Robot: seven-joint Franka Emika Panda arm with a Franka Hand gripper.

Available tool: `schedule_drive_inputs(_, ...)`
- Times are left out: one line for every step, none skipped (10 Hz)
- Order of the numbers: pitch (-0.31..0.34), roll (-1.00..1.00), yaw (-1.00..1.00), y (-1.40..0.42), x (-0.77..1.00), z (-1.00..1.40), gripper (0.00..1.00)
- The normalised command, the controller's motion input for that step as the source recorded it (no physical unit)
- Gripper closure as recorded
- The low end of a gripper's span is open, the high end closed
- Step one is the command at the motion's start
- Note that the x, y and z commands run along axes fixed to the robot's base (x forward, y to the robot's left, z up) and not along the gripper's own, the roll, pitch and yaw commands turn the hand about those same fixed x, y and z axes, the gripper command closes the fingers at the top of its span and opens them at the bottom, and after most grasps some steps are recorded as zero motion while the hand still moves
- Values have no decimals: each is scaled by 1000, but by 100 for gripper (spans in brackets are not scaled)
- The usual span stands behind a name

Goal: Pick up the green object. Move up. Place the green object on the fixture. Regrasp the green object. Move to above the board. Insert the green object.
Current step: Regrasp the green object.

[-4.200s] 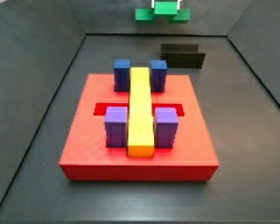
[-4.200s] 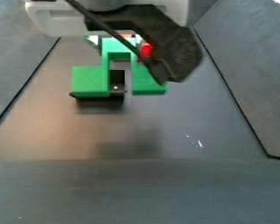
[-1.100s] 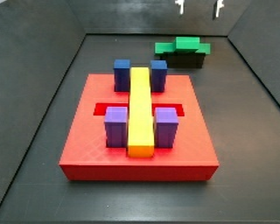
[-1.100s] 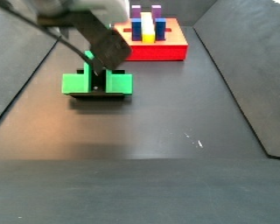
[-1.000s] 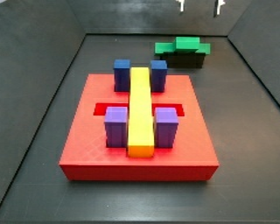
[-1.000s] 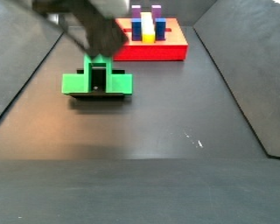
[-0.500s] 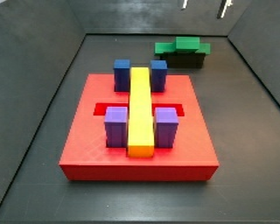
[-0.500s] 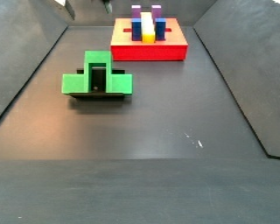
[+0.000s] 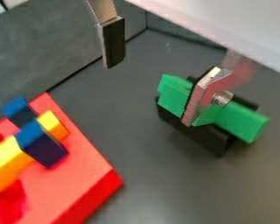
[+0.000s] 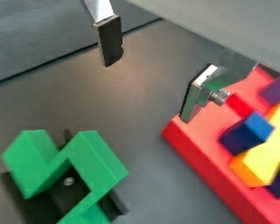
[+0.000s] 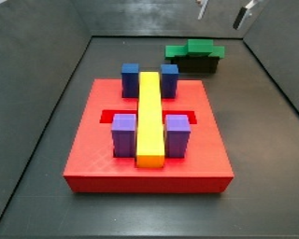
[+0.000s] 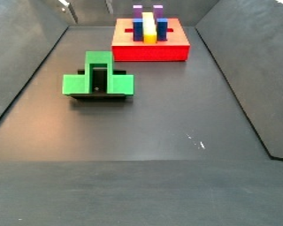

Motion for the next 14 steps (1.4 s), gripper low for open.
schedule_drive_inputs(-331, 1000, 54, -63, 254, 0, 0)
schedule_drive_inputs(-420, 1000, 171, 0, 126, 0, 0)
schedule_drive_inputs(-411, 1000, 206, 14, 140, -14, 0)
schedule_drive_inputs(-331, 806, 280, 271, 0, -274, 0)
schedule_drive_inputs(0, 937, 206, 406, 0, -300, 0)
schedule_drive_inputs(229, 989, 43, 474, -60, -171, 0)
schedule_drive_inputs(354, 837, 0, 580, -177, -77, 0)
schedule_drive_inputs(363, 774, -203, 417, -129, -40, 0)
schedule_drive_inputs(280, 660, -326, 357, -120, -17, 0)
schedule_drive_inputs(14, 809, -314, 286, -134, -329, 0)
schedule_drive_inputs(-14, 871, -63, 0, -97, -489, 0)
schedule_drive_inputs(-211, 529, 54, -189, 0, -451, 0)
schedule_drive_inputs(-249, 420, 120, -229, 0, -346, 0)
schedule_drive_inputs(-214, 351, 117, -217, 0, -111, 0)
